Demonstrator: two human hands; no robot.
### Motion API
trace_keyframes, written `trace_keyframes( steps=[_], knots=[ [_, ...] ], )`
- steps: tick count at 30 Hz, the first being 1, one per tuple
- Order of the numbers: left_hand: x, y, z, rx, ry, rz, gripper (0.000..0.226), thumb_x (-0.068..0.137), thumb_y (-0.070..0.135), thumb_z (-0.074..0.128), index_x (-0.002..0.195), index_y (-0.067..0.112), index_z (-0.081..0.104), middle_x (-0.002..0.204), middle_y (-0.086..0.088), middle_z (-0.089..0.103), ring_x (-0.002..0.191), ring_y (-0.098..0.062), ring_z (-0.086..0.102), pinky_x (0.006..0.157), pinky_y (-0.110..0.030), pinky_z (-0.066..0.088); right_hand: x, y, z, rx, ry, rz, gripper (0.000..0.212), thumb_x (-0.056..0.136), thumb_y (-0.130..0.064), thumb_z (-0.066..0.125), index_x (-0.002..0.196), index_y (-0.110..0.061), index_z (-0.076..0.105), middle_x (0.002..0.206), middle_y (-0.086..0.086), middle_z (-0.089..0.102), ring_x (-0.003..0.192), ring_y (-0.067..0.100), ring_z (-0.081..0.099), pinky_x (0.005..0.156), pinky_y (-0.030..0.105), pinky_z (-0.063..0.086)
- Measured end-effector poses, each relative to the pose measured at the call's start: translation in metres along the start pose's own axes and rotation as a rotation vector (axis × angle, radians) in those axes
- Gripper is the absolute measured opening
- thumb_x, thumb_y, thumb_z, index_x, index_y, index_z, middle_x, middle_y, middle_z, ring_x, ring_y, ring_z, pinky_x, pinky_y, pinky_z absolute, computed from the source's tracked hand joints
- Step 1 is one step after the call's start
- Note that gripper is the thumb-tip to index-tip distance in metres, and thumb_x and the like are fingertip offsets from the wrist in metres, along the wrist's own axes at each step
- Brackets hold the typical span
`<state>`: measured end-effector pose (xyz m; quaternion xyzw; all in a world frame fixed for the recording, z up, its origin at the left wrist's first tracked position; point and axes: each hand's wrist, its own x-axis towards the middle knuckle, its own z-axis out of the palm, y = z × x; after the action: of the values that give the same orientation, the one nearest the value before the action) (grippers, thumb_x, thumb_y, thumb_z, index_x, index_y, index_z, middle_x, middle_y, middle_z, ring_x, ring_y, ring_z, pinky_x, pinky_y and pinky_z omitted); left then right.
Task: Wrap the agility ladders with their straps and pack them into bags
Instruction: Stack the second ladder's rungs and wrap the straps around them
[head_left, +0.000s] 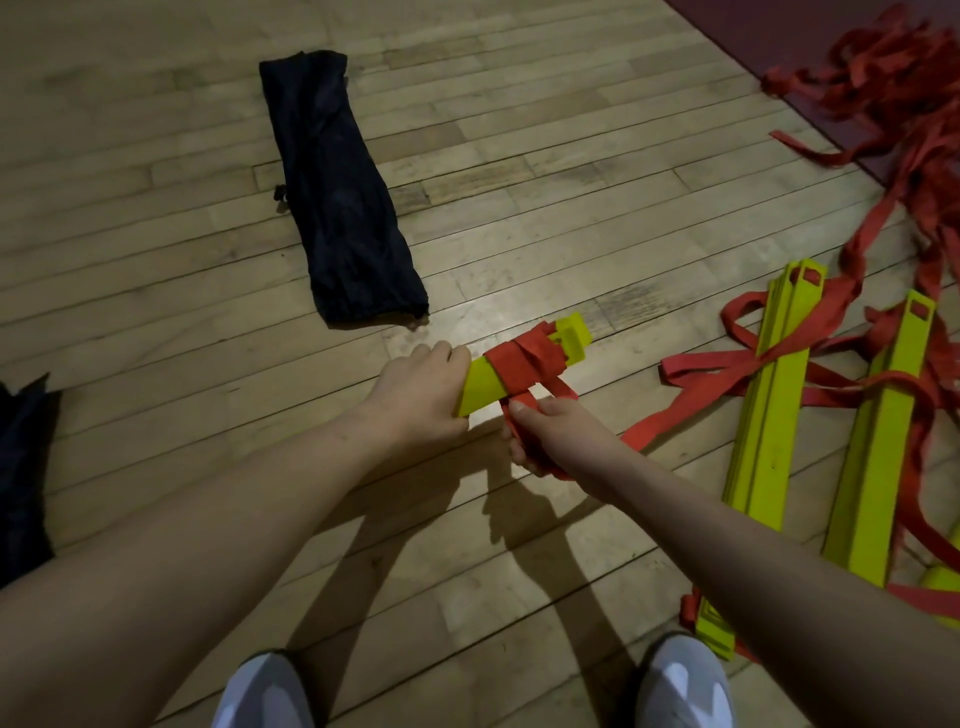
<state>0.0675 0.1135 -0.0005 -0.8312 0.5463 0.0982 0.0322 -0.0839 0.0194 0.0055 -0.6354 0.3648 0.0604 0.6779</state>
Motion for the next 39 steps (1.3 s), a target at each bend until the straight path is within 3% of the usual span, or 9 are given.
trace_keyframes(
  steps=[4, 11, 15, 20, 24, 27, 32, 36, 39],
  knots=[
    [0.004, 0.007, 0.008, 0.044, -0.047, -0.012, 0.061, 0.081, 0.042, 0.065, 0.127, 0.014, 0.036, 0.123, -0.007, 0.047, 0.111, -0.025, 0.048, 0.079, -0.034, 0.044, 0.004, 0.004, -0.002, 0.024, -0.019, 0.043, 0.034, 0.103, -0.021, 0.043, 0.075, -0.008, 0.057, 0.061, 0.006, 0.065, 0.052, 0.014, 0.056, 0.057, 0.025, 0.045],
    [0.019, 0.008, 0.013, 0.006, -0.104, -0.140, 0.068, 0.082, 0.042, 0.068, 0.131, 0.009, 0.034, 0.128, -0.011, 0.043, 0.117, -0.027, 0.046, 0.087, -0.037, 0.046, 0.013, -0.004, -0.006, -0.086, -0.107, 0.059, 0.029, 0.102, -0.019, 0.043, 0.079, -0.008, 0.057, 0.062, 0.006, 0.064, 0.053, 0.013, 0.056, 0.056, 0.023, 0.045],
    [0.021, 0.002, 0.019, -0.053, -0.079, -0.182, 0.060, 0.085, 0.043, 0.066, 0.125, 0.011, 0.034, 0.116, -0.010, 0.056, 0.101, -0.027, 0.059, 0.074, -0.036, 0.048, 0.016, -0.002, -0.009, -0.064, -0.101, 0.058, 0.021, 0.101, -0.016, 0.046, 0.083, -0.010, 0.055, 0.065, 0.004, 0.064, 0.055, 0.012, 0.057, 0.054, 0.022, 0.046],
    [0.032, -0.003, 0.022, -0.089, -0.099, -0.142, 0.063, 0.087, 0.058, 0.054, 0.123, 0.010, 0.032, 0.109, -0.009, 0.054, 0.095, -0.027, 0.060, 0.067, -0.034, 0.043, 0.031, -0.005, -0.014, 0.048, -0.079, 0.061, 0.016, 0.100, -0.012, 0.047, 0.087, -0.009, 0.055, 0.068, 0.006, 0.061, 0.057, 0.015, 0.056, 0.054, 0.023, 0.045],
    [0.032, -0.002, 0.028, -0.102, -0.165, -0.054, 0.057, 0.089, 0.045, 0.056, 0.127, 0.012, 0.030, 0.119, -0.009, 0.051, 0.099, -0.026, 0.058, 0.074, -0.036, 0.049, 0.043, -0.006, -0.018, 0.080, -0.036, 0.070, 0.013, 0.099, -0.008, 0.048, 0.087, -0.006, 0.054, 0.069, 0.008, 0.058, 0.055, 0.015, 0.054, 0.053, 0.021, 0.047],
    [0.034, -0.006, 0.032, -0.131, -0.073, -0.042, 0.052, 0.090, 0.039, 0.059, 0.127, 0.015, 0.032, 0.122, -0.007, 0.046, 0.103, -0.025, 0.055, 0.077, -0.036, 0.050, 0.047, 0.001, -0.019, 0.017, -0.080, 0.116, 0.014, 0.098, -0.009, 0.049, 0.087, -0.006, 0.056, 0.070, 0.008, 0.062, 0.057, 0.015, 0.057, 0.052, 0.020, 0.048],
    [0.045, -0.014, 0.043, -0.084, 0.035, -0.060, 0.053, 0.090, 0.030, 0.059, 0.134, 0.015, 0.035, 0.135, -0.011, 0.031, 0.124, -0.029, 0.035, 0.100, -0.040, 0.040, 0.053, 0.000, -0.027, -0.039, -0.230, 0.255, 0.014, 0.098, -0.006, 0.049, 0.087, -0.007, 0.058, 0.072, 0.009, 0.068, 0.061, 0.016, 0.063, 0.058, 0.024, 0.054],
    [0.056, -0.017, 0.052, -0.099, 0.022, -0.039, 0.051, 0.084, 0.014, 0.063, 0.128, 0.012, 0.036, 0.136, -0.014, 0.032, 0.118, -0.031, 0.041, 0.092, -0.038, 0.043, 0.055, 0.003, -0.033, -0.077, -0.304, 0.363, 0.007, 0.096, -0.010, 0.053, 0.095, -0.007, 0.060, 0.078, 0.007, 0.070, 0.068, 0.017, 0.066, 0.066, 0.031, 0.055],
    [0.056, -0.019, 0.056, -0.053, -0.019, -0.038, 0.055, 0.082, 0.017, 0.065, 0.128, 0.012, 0.036, 0.124, -0.012, 0.044, 0.109, -0.028, 0.047, 0.088, -0.037, 0.045, 0.053, 0.013, -0.030, -0.054, -0.323, 0.385, 0.004, 0.096, -0.011, 0.055, 0.098, -0.008, 0.056, 0.080, 0.007, 0.071, 0.069, 0.018, 0.067, 0.069, 0.034, 0.055]
  ],
)
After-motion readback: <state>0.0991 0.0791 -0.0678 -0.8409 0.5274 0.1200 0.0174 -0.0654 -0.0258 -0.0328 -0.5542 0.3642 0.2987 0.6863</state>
